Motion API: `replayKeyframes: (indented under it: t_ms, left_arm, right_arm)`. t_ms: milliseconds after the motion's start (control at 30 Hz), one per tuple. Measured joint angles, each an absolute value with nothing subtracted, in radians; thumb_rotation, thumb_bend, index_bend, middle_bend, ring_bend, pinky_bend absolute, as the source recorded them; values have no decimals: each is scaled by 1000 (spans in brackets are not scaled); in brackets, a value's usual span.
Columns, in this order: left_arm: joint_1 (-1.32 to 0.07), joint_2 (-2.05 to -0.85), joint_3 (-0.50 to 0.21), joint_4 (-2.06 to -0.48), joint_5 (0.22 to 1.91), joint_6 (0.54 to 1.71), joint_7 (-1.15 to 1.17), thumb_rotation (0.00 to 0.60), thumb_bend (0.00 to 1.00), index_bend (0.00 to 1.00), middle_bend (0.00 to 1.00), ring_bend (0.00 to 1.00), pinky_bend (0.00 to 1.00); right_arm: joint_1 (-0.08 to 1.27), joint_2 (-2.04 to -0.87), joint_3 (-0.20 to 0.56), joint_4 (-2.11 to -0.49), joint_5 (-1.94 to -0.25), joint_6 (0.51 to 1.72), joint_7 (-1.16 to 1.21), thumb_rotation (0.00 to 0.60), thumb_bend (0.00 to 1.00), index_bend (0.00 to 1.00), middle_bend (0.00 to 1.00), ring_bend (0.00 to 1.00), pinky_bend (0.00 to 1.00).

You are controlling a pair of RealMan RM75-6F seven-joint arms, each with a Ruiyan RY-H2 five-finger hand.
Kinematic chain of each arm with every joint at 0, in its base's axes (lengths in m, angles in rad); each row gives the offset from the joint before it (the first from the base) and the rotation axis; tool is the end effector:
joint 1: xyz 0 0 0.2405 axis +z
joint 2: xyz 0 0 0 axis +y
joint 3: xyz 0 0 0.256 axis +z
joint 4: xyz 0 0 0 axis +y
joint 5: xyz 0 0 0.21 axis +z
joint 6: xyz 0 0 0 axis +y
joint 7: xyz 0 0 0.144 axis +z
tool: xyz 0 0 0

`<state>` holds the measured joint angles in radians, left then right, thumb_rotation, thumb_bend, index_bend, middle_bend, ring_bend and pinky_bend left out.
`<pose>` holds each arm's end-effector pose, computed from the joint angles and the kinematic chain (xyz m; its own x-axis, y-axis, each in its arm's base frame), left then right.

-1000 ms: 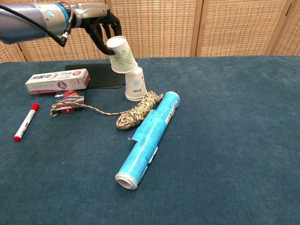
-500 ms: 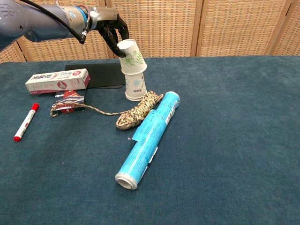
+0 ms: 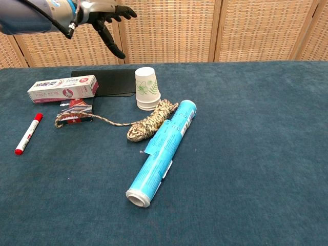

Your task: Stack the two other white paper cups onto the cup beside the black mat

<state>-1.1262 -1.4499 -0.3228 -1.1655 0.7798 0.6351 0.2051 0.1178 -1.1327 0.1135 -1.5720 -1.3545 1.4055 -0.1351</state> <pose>-0.0702 0.4831 0.0531 0.3784 0.2320 0.8961 0.9040 -0.3007 -0.3039 -0.3293 -0.2044 0.1658 0.5129 -0.0161 0.8583 -0.8528 0.1052 0.5115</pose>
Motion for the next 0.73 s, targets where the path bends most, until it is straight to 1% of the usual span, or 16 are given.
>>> replayKeyframes:
  t_ms: [67,167,267,500,700,733]
  left_arm:
    - [-1092,-1421,-312,-1201,813,677,197,600,0,0,0,0,0]
    - [-1009,-1369,-280,-1261,880,775,178,600,0,0,0,0,0]
    - [-903,-1321,-234,-1313,950,885,148,600,0,0,0,0,0]
    - [-631,-1252,-121,-1399,1119,1179,22,600,0,0,0,0,0]
    - [-398,-1216,-23,-1472,1227,1449,-38,600,0,0,0,0,0]
    - [-365,-1211,-10,-1485,1239,1481,-45,600,0,0,0,0,0]
  right_arm:
    - [116,-1131,112,-1575,-1361,1411,-133,600,0,0,0,0,0]
    - [112,-1127,106,-1584,-1381,1423,-132,600,0,0,0,0,0]
    - [110,-1125,99,-1594,-1405,1434,-135,600,0,0,0,0,0]
    - [103,-1126,78,-1611,-1452,1457,-150,600,0,0,0,0,0]
    - [99,-1131,68,-1607,-1469,1461,-155,600,0,0,0,0,0]
    - [99,-1131,67,-1607,-1469,1462,-154,600,0,0,0,0,0]
